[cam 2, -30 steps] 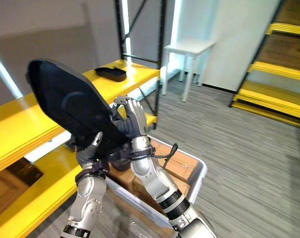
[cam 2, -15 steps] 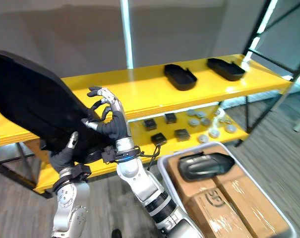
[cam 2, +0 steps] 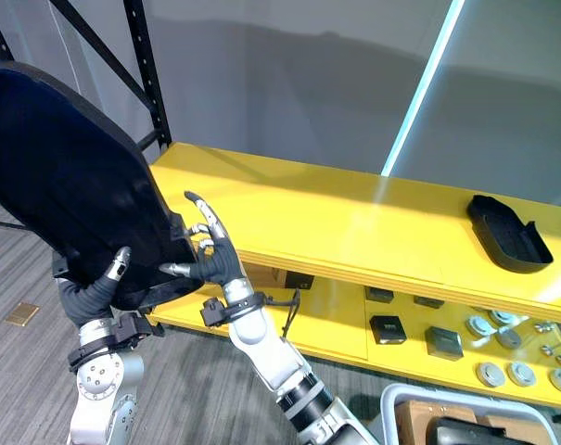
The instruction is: Walk over and take plastic housings, then place them on the shelf
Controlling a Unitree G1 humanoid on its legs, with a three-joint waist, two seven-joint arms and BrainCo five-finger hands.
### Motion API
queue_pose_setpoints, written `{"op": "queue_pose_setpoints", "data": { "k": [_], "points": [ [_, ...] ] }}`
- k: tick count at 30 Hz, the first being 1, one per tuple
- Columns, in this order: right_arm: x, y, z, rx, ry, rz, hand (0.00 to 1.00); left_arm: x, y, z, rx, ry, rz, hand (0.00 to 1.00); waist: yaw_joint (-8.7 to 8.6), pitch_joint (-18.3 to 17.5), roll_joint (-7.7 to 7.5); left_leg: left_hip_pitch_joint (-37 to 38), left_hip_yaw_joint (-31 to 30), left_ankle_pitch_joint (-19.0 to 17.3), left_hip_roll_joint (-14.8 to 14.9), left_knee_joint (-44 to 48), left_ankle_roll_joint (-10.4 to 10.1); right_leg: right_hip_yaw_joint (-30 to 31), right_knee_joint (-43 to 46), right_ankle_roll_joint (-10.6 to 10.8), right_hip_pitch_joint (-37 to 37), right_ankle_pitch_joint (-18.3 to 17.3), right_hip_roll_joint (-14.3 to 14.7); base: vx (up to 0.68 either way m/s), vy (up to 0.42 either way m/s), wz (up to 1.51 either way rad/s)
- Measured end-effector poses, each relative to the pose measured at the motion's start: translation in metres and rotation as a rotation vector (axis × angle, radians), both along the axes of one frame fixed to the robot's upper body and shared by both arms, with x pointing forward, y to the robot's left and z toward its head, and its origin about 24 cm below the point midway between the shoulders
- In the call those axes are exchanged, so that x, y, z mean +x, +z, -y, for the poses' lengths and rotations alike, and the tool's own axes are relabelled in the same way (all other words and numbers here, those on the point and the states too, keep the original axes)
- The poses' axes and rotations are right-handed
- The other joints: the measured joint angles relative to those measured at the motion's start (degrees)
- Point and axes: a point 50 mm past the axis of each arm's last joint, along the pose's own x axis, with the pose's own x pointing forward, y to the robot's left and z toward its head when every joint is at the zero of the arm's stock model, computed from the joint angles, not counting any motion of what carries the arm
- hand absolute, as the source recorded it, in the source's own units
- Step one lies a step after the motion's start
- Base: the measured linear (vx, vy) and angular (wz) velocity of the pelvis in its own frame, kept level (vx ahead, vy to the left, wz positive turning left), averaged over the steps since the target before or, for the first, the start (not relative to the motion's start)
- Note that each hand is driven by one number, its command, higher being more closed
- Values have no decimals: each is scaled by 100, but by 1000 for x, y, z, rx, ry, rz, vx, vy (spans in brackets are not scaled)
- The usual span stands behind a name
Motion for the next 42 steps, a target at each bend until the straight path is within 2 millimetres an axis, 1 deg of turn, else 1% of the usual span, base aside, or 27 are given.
{"op": "queue_pose_setpoints", "data": {
  "k": [1, 2, 3, 5, 7, 8, 9, 10, 13, 14, 15, 17, 20, 22, 24, 28, 31, 32, 33, 34, 35, 37, 38, 39, 40, 41, 42],
  "points": [
    [-1, -3, 1, 4, 11, -17, 0, -2, -3, 0, 2, 1, -13, 100, 14, -13, 13, -12, 124, -87, 71, 48, -49, 60, -376, 41, 149, 21, 99, 120, -154, -61],
    [-3, -6, 3, 5, 13, -26, 0, -4, -5, 1, 3, -1, -22, 100, 8, -12, 37, -65, 230, -187, 202, 132, -125, 134, -760, 25, 255, 216, 271, 97, -139, -79],
    [-8, -10, 11, 20, -3, -39, 0, -3, -6, 5, 6, -24, -33, 100, -70, -25, 4, -122, 349, -322, 384, 215, -182, 189, -1216, -65, 401, 426, 486, 85, -120, -60],
    [-14, -15, 25, 49, -21, -61, 0, -2, -9, 13, 10, -72, -47, 100, -204, -32, -9, -110, 398, -411, 492, 284, -240, 213, -1399, -104, 499, 483, 602, 96, -98, -29],
    [-25, -16, 57, 85, -74, -60, 0, 1, -8, 32, 27, -166, -45, 100, -374, -34, -4, -105, 461, -469, 595, 303, -309, 268, -1492, -129, 524, 501, 704, 125, -60, -18],
    [-27, -16, 68, 92, -98, -58, 0, 2, -6, 37, 31, -183, -40, 100, -415, -33, -3, -100, 482, -472, 606, 291, -314, 284, -1502, -130, 520, 502, 719, 103, -19, -19],
    [-32, -17, 90, 118, -152, -65, 0, 6, -3, 41, 27, -195, -25, 100, -462, -30, 3, -50, 543, -474, 621, 234, -316, 333, -1510, -131, 516, 502, 742, 79, 1, -26],
    [-38, -17, 113, 141, -222, -68, 0, 10, 3, 40, 27, -184, -2, 100, -520, -31, 5, 26, 630, -472, 630, 149, -316, 410, -1534, -130, 521, 502, 761, 69, 11, -35],
    [-45, -11, 161, 218, -391, -44, 0, 14, 8, 28, 35, -134, 17, 100, -685, -39, 37, 219, 912, -466, 642, -2, -312, 675, -1604, -116, 535, 553, 805, 41, 40, -51],
    [-50, -3, 189, 247, -510, 4, 0, 16, 5, 22, 47, -114, 0, 100, -800, -68, 74, 293, 1045, -467, 638, -86, -311, 809, -1660, -97, 535, 594, 817, 14, 46, -53],
    [-53, -1, 200, 255, -564, 30, 0, 17, 4, 22, 54, -111, -8, 100, -844, -73, 84, 320, 1106, -467, 637, -118, -311, 858, -1679, -91, 535, 608, 823, 10, 43, -49],
    [-64, 5, 229, 300, -705, 85, 0, 23, -4, 19, 64, -110, -53, 100, -1061, -95, 128, 403, 1235, -468, 638, -174, -309, 977, -1688, -85, 523, 626, 844, 1, 24, -31],
    [-76, -1, 246, 359, -783, 72, 0, 35, -9, 22, 68, -122, -90, 100, -1189, -140, 212, 420, 1354, -469, 651, -215, -308, 1110, -1784, -89, 512, 704, 881, -26, 2, -23],
    [-79, -4, 249, 391, -802, 60, 0, 42, -9, 24, 77, -127, -99, 100, -1286, -143, 289, 408, 1397, -468, 653, -215, -308, 1152, -1857, -97, 515, 756, 891, -34, -8, -11],
    [-85, -9, 254, 414, -824, 36, 0, 54, -9, 26, 91, -134, -118, 100, -1302, -143, 382, 421, 1437, -468, 668, -217, -308, 1203, -1857, -98, 513, 765, 914, -40, -13, -10],
    [-94, -23, 257, 404, -851, -35, 0, 83, -6, 14, 102, -104, -156, 100, -1455, -97, 508, 397, 1533, -521, 747, -118, -342, 1275, -1857, -120, 487, 776, 990, -45, -33, -13],
    [-101, -46, 257, 370, -863, -151, 0, 104, 0, 1, 74, -88, -180, 100, -1583, 157, 645, -51, 1543, -1060, 1087, 1133, -404, 1336, -1760, -237, 523, 656, 1177, -20, -21, -8],
    [-103, -59, 258, 350, -879, -213, 0, 113, 8, -3, 67, -89, -180, 100, -1655, 323, 618, -358, 1506, -1069, 1161, 1813, -418, 1339, -1711, -275, 527, 670, 1164, -37, -30, -2],
    [-104, -64, 259, 337, -885, -238, 0, 117, 13, -5, 63, -86, -175, 100, -1670, 402, 626, -522, 1454, -1066, 1196, 2141, -421, 1348, -1682, -295, 523, 667, 1151, -41, -3, -16],
    [-107, -80, 262, 311, -903, -322, 0, 124, 27, -14, 47, -66, -146, 100, -1679, 567, 630, -846, 1420, -1100, 1277, 2699, -510, 1464, -1667, -337, 520, 651, 1093, -30, 12, -22],
    [-107, -84, 263, 306, -908, -337, 0, 125, 30, -16, 50, -63, -141, 100, -1682, 579, 627, -867, 1415, -1113, 1285, 2680, -527, 1482, -1668, -337, 515, 651, 1077, 9, 47, -30],
    [-113, -102, 266, 276, -933, -428, 0, 133, 48, -21, 64, -51, -106, 100, -1682, 662, 586, -963, 1260, -1108, 1311, 2333, -524, 1581, -1652, -325, 454, 642, 988, 44, 78, -20],
    [-118, -115, 267, 229, -950, -498, 0, 137, 63, -26, 85, -37, -73, 100, -1690, 677, 631, -933, 1103, -1015, 1288, 1734, -467, 1651, -1605, -260, 345, 640, 957, 37, 107, -32],
    [-124, -127, 266, 193, -956, -561, 0, 142, 82, -31, 94, -28, -34, 100, -1695, 733, 713, -882, 949, -768, 1311, 1086, -483, 1737, -1569, -172, 209, 647, 997, 23, 109, -40],
    [-127, -132, 266, 167, -955, -589, 0, 144, 92, -34, 93, -26, -9, 100, -1683, 779, 761, -861, 958, -450, 1335, 914, -591, 1808, -1558, -112, 140, 662, 1034, 25, 163, -55],
    [-131, -144, 258, 154, -943, -657, 0, 147, 112, -43, 103, -8, 28, 100, -1692, 904, 605, -817, 1087, -350, 1207, 779, -444, 1955, -1487, 16, -5, 689, 926, 13, 209, -53],
    [-135, -152, 251, 163, -934, -704, 0, 152, 131, -50, 101, 3, 52, 100, -1713, 1038, 510, -847, 1233, -313, 1079, 716, -370, 2079, -1430, 123, -149, 719, 808, 5, 221, -51]
  ]
}}
